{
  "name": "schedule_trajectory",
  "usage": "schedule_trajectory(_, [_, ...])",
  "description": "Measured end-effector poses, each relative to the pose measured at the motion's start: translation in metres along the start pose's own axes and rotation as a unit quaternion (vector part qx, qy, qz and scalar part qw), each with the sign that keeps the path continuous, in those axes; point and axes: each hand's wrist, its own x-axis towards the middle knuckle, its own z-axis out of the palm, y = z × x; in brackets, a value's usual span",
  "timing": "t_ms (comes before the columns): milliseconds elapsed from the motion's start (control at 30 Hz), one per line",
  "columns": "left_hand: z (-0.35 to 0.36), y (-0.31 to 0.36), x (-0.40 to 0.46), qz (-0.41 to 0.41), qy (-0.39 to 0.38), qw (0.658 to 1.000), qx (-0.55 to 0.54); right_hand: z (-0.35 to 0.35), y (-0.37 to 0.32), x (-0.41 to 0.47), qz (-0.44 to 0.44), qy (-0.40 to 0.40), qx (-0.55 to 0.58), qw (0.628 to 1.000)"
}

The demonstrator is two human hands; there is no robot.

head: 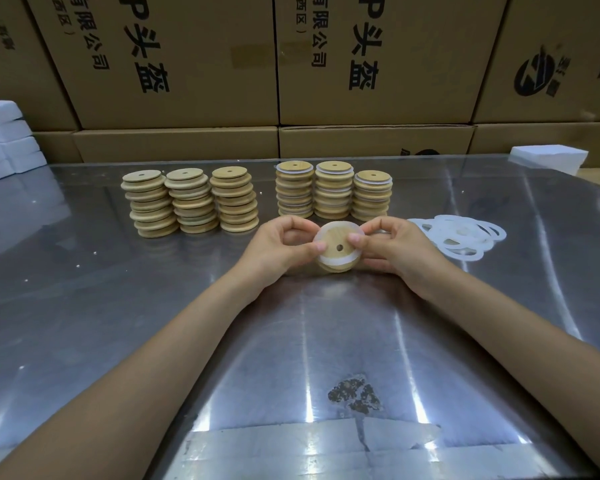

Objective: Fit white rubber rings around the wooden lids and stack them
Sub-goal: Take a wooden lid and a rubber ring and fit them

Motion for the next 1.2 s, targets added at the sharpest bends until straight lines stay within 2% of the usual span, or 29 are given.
schedule_trajectory(67, [-0.001, -0.001, 0.001, -0.005, -0.016, 0.999, 0.036, 0.0, 0.0, 0.0, -0.004, 0.005, 0.026, 1.0])
schedule_trajectory(167, [0.0, 0.0, 0.002, 0.015, -0.055, 0.994, 0.096, -0.001, 0.001, 0.0, -0.015, 0.013, -0.001, 1.0])
schedule_trajectory(267, [0.003, 0.001, 0.002, 0.033, -0.058, 0.991, 0.115, 0.003, 0.0, 0.0, -0.039, 0.015, -0.036, 0.998])
schedule_trajectory(433, [0.009, 0.001, -0.002, 0.023, -0.032, 0.997, 0.061, 0.012, 0.002, -0.004, -0.068, 0.004, -0.053, 0.996])
schedule_trajectory(700, [0.013, 0.004, -0.004, -0.006, 0.01, 0.998, -0.054, 0.013, -0.002, -0.003, -0.026, -0.011, 0.081, 0.996])
schedule_trajectory(933, [0.011, -0.001, -0.003, -0.009, -0.017, 0.992, -0.128, 0.017, -0.003, -0.003, -0.119, 0.052, -0.047, 0.99])
schedule_trajectory(1000, [0.01, 0.0, -0.002, 0.014, -0.014, 0.995, -0.095, 0.018, -0.001, -0.004, -0.137, 0.048, -0.067, 0.987])
schedule_trajectory(1067, [0.007, -0.001, 0.001, 0.079, 0.012, 0.996, 0.039, 0.018, 0.0, -0.004, -0.178, 0.049, -0.12, 0.975])
schedule_trajectory(1133, [0.007, -0.002, 0.003, 0.132, 0.032, 0.975, 0.175, 0.019, 0.0, -0.004, -0.228, 0.052, -0.185, 0.955])
schedule_trajectory(1200, [0.008, -0.003, 0.003, 0.155, 0.056, 0.963, 0.213, 0.02, -0.001, -0.005, -0.255, 0.057, -0.199, 0.944])
